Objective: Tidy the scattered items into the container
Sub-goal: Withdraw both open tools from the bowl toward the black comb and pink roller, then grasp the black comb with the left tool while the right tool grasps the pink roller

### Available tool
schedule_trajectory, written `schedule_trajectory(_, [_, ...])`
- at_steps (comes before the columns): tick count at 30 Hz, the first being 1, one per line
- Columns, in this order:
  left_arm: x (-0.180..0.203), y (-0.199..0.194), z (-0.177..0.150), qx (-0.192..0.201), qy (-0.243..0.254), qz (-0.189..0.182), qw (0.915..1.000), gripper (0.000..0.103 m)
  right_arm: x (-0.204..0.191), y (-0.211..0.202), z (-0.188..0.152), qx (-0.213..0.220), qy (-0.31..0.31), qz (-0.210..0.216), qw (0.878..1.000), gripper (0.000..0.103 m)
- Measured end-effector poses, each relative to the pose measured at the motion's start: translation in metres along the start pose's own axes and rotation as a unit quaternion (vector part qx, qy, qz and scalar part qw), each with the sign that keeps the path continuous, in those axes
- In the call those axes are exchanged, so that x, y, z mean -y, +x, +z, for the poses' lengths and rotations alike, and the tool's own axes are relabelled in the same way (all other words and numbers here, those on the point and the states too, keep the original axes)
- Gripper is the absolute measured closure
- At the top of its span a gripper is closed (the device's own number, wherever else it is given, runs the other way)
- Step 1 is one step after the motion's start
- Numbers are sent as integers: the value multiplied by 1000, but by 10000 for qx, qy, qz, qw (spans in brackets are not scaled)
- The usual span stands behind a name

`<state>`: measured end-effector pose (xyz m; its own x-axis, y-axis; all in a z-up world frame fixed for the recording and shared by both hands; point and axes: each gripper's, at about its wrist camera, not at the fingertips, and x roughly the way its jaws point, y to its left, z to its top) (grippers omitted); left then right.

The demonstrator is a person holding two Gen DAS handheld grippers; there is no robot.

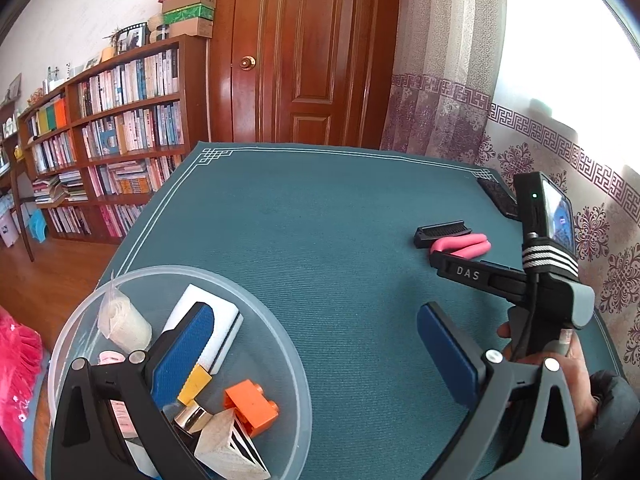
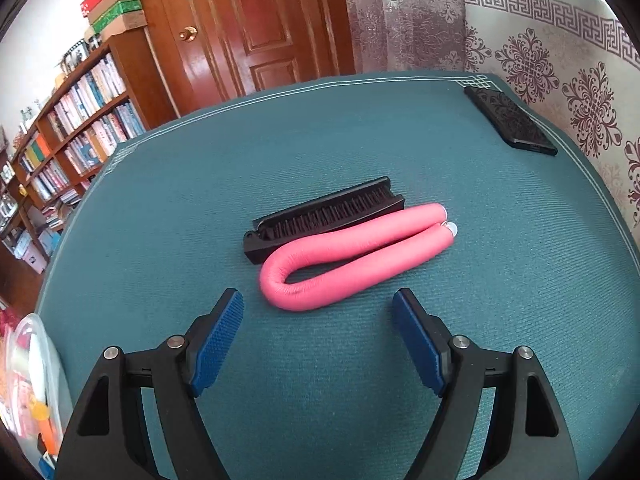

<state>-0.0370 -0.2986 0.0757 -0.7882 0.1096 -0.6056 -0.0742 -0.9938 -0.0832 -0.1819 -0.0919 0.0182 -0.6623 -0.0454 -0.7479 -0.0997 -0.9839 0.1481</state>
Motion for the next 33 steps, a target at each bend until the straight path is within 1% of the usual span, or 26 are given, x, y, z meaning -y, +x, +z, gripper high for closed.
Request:
schedule_trajectory(4, [-9,2,0,-33,-88,-10,10000,1,-3,9,6,4,49,-424,9991,23])
schedule_trajectory(7, [-11,4,0,-45,-112,-5,9999,1,4,8,5,34,64,-572,9983,23])
schedule_trajectory(12, [-9,6,0,-63,-105,-46,9999,1,30,1,-1,76,125,-638,9979,23])
schedule_trajectory(18, [10,8,0,-72,73,-94,9999,1,70,-12,-10,129,270,-672,9973,23])
schedule_trajectory(22, [27,17,2,-113,205,-127,9996,1,94,-21,-12,166,371,-649,9971,23])
schedule_trajectory(27, [49,36,4,-253,375,-132,9989,1,112,-27,-14,178,394,-594,9973,23])
schedule_trajectory(33, [69,53,6,-415,491,-303,9975,1,130,-39,-17,148,464,-436,9979,23])
